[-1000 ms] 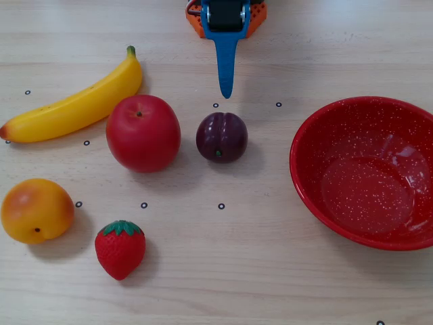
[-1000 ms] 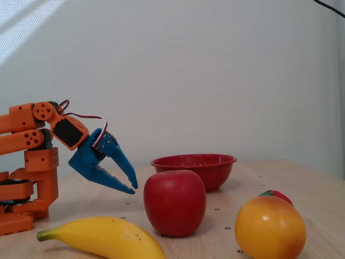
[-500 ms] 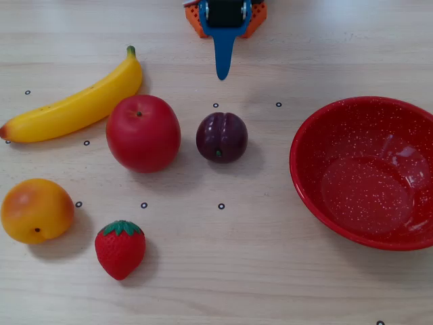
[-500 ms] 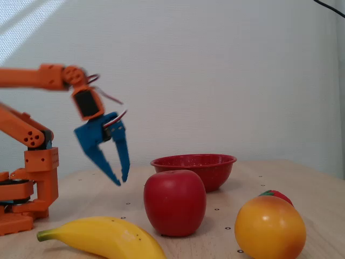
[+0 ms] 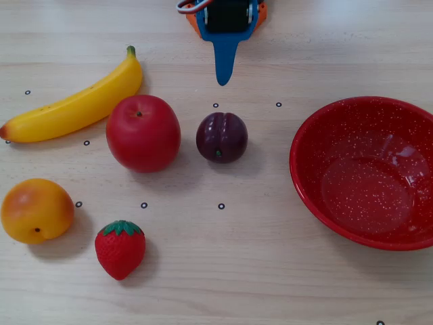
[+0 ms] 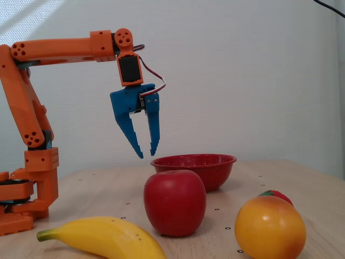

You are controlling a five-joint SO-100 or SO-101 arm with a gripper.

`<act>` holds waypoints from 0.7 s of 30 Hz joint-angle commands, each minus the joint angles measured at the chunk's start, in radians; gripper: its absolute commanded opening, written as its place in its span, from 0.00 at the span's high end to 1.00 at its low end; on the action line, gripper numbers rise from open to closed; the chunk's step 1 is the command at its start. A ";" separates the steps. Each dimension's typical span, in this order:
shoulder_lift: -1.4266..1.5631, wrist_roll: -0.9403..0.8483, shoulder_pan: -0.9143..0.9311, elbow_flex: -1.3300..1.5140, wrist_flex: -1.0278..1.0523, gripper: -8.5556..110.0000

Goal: Put the plum in the red bowl.

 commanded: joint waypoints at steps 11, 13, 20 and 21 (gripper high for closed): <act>-0.179 0.015 -0.011 -0.258 0.149 0.68; -0.224 0.015 -0.015 -0.298 0.164 0.67; -0.354 0.018 -0.038 -0.391 0.143 0.65; -0.368 0.025 -0.040 -0.399 0.140 0.65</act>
